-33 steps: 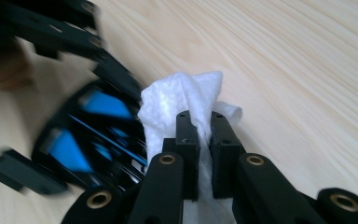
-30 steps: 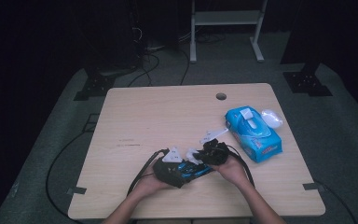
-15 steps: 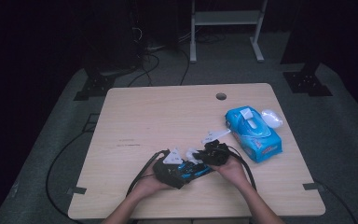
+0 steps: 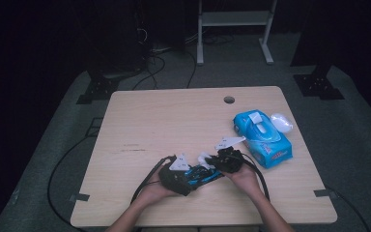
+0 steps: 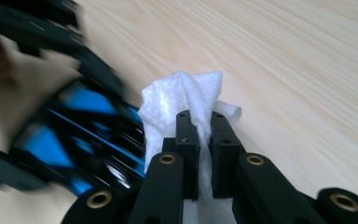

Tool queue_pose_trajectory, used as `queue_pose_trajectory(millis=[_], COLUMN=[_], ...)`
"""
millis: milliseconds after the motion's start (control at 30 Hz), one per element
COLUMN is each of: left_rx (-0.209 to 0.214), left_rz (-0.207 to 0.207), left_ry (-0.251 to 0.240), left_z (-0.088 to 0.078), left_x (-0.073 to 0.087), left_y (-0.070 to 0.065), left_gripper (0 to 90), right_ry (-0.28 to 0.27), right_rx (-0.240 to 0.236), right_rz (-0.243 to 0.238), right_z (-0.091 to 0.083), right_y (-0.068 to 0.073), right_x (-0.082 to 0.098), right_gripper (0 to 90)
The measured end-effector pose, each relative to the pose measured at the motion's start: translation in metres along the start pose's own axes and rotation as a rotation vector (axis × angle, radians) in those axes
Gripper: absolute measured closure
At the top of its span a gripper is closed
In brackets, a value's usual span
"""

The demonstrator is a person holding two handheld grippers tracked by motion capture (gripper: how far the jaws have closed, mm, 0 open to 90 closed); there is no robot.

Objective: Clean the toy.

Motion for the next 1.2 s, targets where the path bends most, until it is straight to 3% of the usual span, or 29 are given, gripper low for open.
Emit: queue_pose_trajectory(millis=[167, 233, 300, 367, 467, 500, 667, 700, 767, 833, 867, 900, 967, 1033, 1133, 1200], left_rx=[0.008, 0.003, 0.000, -0.003, 0.000, 0.000, -0.009, -0.010, -0.009, -0.010, -0.011, -0.011, -0.016, -0.019, -0.018, -0.017], left_rz=[0.001, 0.006, 0.005, 0.004, 0.005, 0.006, 0.026, 0.027, 0.031, 0.030, 0.032, 0.032, 0.033, 0.036, 0.038, 0.038], left_ry=[-0.005, -0.002, -0.003, -0.004, -0.005, -0.006, 0.007, 0.010, 0.013, 0.011, 0.014, 0.015, 0.014, 0.017, 0.016, 0.015], left_z=[0.000, 0.000, 0.000, 0.000, 0.000, 0.000, 0.000, -0.001, -0.001, -0.001, -0.001, -0.001, 0.000, 0.000, 0.001, 0.001], left_x=[0.001, 0.000, 0.001, 0.001, 0.001, 0.001, 0.001, 0.002, 0.002, 0.002, 0.002, 0.002, 0.002, 0.002, 0.002, 0.002], left_y=[0.001, 0.000, 0.000, 0.000, 0.000, 0.000, 0.000, 0.000, 0.000, 0.000, 0.000, 0.000, 0.000, 0.000, 0.000, 0.000], left_gripper=[23.9, 23.9, 23.9, 23.9, 23.9, 23.9, 23.9, 23.9, 23.9, 23.9, 23.9, 23.9, 23.9, 23.9, 23.9, 23.9], right_ry=[0.020, -0.006, -0.013, -0.042, -0.033, -0.028, -0.026, -0.035, -0.039, -0.058, -0.057, -0.048, -0.041, -0.035, -0.021, -0.029], right_rx=[0.097, 0.068, 0.053, -0.021, 0.020, 0.016, 0.066, 0.055, 0.068, 0.013, 0.013, 0.040, 0.055, 0.051, 0.094, 0.077], right_rz=[0.045, 0.083, 0.073, 0.054, 0.004, 0.007, 0.100, 0.115, 0.092, 0.066, 0.048, 0.011, -0.012, 0.009, 0.036, 0.073], right_z=[-0.012, -0.015, -0.016, -0.016, -0.014, -0.014, -0.015, -0.015, -0.016, -0.016, -0.014, -0.014, -0.014, -0.014, -0.017, -0.017], right_y=[-0.024, -0.027, -0.023, -0.012, -0.002, -0.004, -0.027, -0.028, -0.023, -0.011, -0.006, -0.001, 0.001, -0.003, -0.016, -0.019], right_x=[0.026, 0.032, 0.032, 0.028, 0.025, 0.025, 0.036, 0.038, 0.037, 0.032, 0.030, 0.028, 0.026, 0.028, 0.034, 0.037], right_gripper=[83.7, 83.7, 83.7, 83.6, 83.5, 83.5, 83.5, 83.6, 83.6, 83.4, 83.4, 83.3, 83.0, 83.0, 83.0, 83.0])
Point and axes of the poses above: each handheld gripper's, and its own axes: z roughly forward along the jaws, x roughly out of its underside, y roughly to its left, the point moved 6 cm from there along z, roughly forward along the jaws, and after that the axes turned 13 degrees about y, right-handed, at the moved point
